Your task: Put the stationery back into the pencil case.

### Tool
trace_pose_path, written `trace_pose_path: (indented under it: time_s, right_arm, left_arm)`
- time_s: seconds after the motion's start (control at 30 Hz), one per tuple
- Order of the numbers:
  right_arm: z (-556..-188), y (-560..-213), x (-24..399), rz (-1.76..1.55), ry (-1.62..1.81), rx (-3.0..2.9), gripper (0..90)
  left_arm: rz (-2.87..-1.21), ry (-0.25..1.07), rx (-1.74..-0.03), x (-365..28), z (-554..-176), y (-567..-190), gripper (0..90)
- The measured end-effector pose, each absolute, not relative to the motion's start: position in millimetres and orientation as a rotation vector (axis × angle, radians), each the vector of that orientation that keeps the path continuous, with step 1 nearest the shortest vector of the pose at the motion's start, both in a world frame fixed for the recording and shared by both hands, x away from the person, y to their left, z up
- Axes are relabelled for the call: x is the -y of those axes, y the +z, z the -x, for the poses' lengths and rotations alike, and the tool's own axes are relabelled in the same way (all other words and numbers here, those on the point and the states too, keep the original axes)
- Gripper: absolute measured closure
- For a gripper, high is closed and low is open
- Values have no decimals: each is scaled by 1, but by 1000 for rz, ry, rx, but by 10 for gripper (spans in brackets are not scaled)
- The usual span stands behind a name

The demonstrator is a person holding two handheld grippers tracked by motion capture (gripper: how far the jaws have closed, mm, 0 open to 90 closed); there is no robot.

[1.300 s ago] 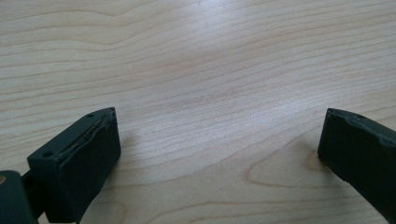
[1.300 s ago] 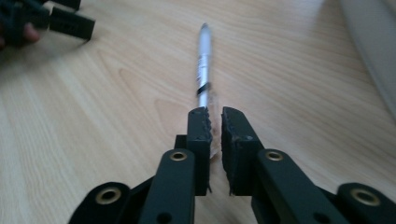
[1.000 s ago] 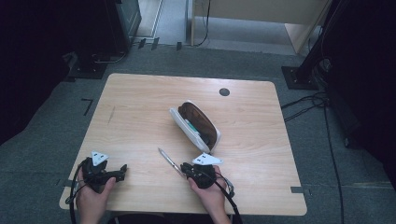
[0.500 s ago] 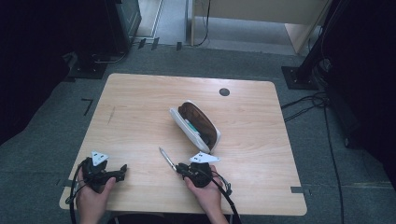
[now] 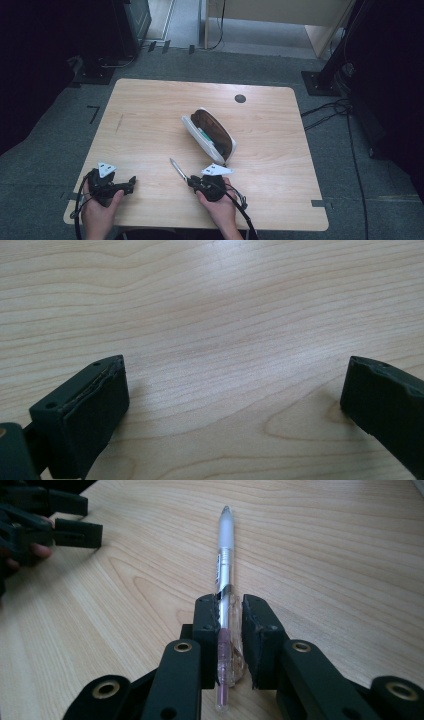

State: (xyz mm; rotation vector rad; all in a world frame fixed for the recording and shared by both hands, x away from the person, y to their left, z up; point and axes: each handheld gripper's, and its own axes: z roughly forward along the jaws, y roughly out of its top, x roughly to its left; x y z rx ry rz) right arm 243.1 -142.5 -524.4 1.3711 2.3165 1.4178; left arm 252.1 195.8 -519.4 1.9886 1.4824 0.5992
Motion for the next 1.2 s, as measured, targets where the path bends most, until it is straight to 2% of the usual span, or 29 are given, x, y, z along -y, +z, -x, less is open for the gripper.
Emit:
trace_pose_path:
  time_s: [0.27, 0.37, 0.47, 0.53, 0.57, 0.63, 1.2]
  right_arm:
    - [-239, -524, 134, -1302, 1314, -2344, 754]
    - [-237, -523, 132, -1269, 1297, -2349, 694]
    - [-235, -523, 130, -1244, 1277, -2353, 680]
    - [-233, -522, 128, -1212, 1246, -2351, 698]
    - [-231, -522, 126, -1196, 1219, -2341, 746]
    - [-228, -522, 124, -1167, 1182, -2335, 760]
    - [-222, -519, 135, -1122, 1286, -2315, 764]
  left_arm:
    - [-1989, 599, -1482, -196, -252, -519, 0]
    - [-1989, 599, -1482, -196, -252, -519, 0]
    - [-1989, 599, -1482, -196, -252, -519, 0]
    - [-1989, 599, -1482, -196, -252, -519, 0]
    - [-1989, 599, -1482, -196, -252, -519, 0]
    - [-1989, 599, -1482, -196, -252, -519, 0]
    - [-1989, 598, -1482, -196, -252, -519, 0]
